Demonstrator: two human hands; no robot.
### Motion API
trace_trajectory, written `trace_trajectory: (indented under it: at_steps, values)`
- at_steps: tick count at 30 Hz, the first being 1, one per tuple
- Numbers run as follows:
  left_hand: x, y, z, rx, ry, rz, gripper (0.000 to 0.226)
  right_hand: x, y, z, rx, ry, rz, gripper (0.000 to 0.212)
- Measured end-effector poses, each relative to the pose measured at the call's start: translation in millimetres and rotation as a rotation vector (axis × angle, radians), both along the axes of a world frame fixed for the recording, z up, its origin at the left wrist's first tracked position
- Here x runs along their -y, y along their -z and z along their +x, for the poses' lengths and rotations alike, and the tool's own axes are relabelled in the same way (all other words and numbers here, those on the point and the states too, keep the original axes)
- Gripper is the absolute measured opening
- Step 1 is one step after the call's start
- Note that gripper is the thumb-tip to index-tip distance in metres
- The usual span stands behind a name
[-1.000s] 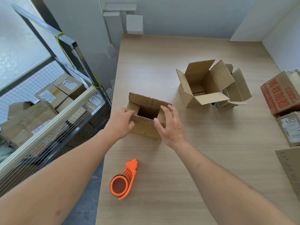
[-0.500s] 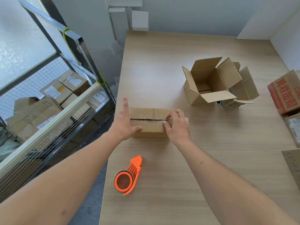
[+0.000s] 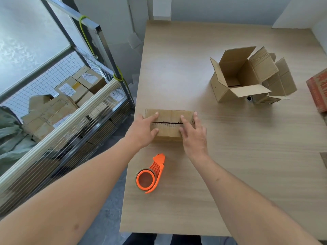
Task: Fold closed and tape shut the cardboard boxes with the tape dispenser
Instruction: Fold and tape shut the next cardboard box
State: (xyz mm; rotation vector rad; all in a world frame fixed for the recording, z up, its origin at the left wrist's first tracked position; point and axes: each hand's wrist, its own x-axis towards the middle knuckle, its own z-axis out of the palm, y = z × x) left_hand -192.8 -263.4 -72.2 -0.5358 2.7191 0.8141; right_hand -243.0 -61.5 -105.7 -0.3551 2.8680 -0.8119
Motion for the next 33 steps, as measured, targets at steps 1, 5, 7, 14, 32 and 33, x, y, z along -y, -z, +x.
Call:
trace_trajectory:
  at_steps: [1,5,7,14,32,33]
  values:
    - [-2,1,2,-0.002,0.002,0.000,0.067,1,1,2,0.016,-0.003,0.008,0.044]
    - [-7,8,20,-0.005,0.032,-0.040,0.079,6,-1,14,0.061,0.017,0.010,0.046]
    - [-8,12,32,-0.023,0.038,-0.053,0.084,7,-2,21,0.058,0.018,0.027,0.045]
    - [-13,17,67,-0.067,0.040,-0.049,0.093,7,-10,30,0.090,0.042,0.027,0.044]
    - [-82,73,148,0.036,0.032,-0.135,0.095,-3,2,20,0.120,-0.068,-0.004,0.050]
    - [-84,77,152,0.071,0.052,-0.141,0.101,-4,2,20,0.120,-0.073,-0.009,0.050]
